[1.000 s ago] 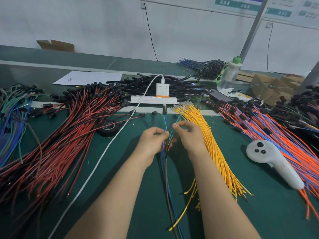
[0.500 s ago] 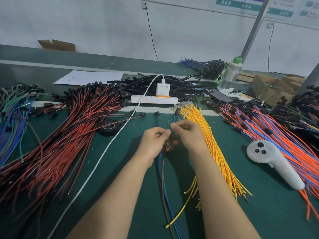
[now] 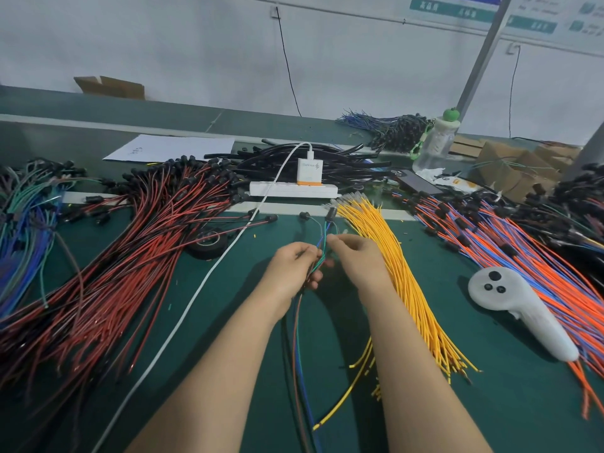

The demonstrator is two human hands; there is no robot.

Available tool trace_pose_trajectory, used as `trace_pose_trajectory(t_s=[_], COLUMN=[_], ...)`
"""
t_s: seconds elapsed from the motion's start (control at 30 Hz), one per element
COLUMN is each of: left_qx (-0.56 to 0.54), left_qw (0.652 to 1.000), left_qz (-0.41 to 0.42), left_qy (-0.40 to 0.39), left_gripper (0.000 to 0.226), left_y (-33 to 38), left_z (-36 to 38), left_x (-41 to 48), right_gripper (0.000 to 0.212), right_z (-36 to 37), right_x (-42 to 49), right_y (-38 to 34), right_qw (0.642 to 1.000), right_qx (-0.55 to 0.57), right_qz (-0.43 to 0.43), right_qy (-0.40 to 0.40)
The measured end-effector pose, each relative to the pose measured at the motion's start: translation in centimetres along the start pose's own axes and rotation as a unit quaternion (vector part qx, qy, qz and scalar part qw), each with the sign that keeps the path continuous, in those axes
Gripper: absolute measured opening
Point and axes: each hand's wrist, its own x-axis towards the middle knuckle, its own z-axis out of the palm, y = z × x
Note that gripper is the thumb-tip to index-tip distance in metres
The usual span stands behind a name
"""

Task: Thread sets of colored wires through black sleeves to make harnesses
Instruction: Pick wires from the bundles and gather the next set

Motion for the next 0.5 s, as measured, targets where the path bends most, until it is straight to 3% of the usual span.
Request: trace_pose_trajectory(t_s=[0.27, 0.5], left_qx=[0.120, 0.131], left_qw=[0.990, 0.986], left_qz=[0.065, 0.068], left_qy=[-0.027, -0.075], left_gripper=[0.015, 0.016], left_y=[-0.1, 0.2], left_z=[0.4, 0.5], left_x=[-0.6, -1.1], right_gripper=[0.026, 0.014], right_z=[-0.4, -0.9], right_x=[0.0, -0.3], right_y=[-0.2, -0.4], right_qw=[0.999, 0.996], right_qx=[0.042, 0.069], right_qz=[0.030, 0.056], right_qy=[-0.010, -0.001])
